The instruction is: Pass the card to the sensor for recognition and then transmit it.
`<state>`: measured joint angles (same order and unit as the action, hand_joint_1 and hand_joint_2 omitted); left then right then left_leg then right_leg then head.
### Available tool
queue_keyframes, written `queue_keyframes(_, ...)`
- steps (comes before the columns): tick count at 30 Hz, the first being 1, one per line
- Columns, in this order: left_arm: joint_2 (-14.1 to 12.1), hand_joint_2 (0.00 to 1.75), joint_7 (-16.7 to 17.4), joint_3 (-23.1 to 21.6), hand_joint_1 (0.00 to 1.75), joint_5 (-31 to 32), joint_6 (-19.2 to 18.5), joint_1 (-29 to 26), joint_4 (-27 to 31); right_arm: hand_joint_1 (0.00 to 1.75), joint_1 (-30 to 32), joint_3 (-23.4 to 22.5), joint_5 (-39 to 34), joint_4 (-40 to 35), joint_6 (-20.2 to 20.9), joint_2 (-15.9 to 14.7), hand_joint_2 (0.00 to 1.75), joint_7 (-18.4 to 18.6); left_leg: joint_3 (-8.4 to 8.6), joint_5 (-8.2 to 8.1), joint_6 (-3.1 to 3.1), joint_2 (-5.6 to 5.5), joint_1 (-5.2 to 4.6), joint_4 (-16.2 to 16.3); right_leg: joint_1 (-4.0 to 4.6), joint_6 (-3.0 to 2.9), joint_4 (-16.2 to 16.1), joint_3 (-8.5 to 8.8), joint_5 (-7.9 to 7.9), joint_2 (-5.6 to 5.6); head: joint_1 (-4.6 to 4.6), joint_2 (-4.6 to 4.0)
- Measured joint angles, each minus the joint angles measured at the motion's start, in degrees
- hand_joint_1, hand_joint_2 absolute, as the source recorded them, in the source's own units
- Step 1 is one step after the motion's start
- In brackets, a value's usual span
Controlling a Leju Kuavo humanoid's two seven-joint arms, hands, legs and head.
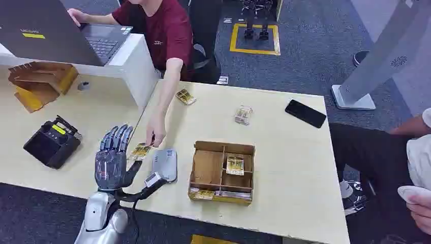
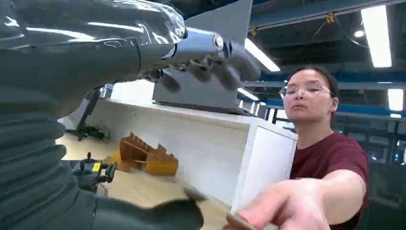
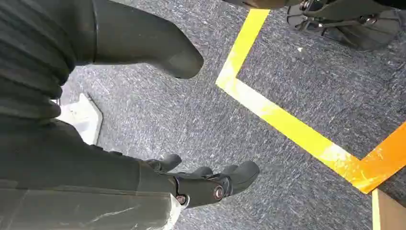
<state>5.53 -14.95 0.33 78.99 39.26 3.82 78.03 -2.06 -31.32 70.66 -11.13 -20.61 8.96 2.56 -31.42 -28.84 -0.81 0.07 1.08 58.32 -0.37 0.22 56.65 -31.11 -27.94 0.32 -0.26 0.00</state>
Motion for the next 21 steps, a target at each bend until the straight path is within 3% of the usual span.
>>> queue_keyframes(21, -0.33, 1.75, -0.15, 0.0, 1.75, -1.98, 0.0, 0.29, -1.49, 0.0, -0.03, -0.76, 0.87, 0.0, -0.57, 0.0, 1.75, 0.02, -0.01, 0.0, 0.0, 0.0, 0.0, 0.0, 0.0, 0.0, 0.0, 0.0, 0.0, 0.0, 0.02, 0.0)
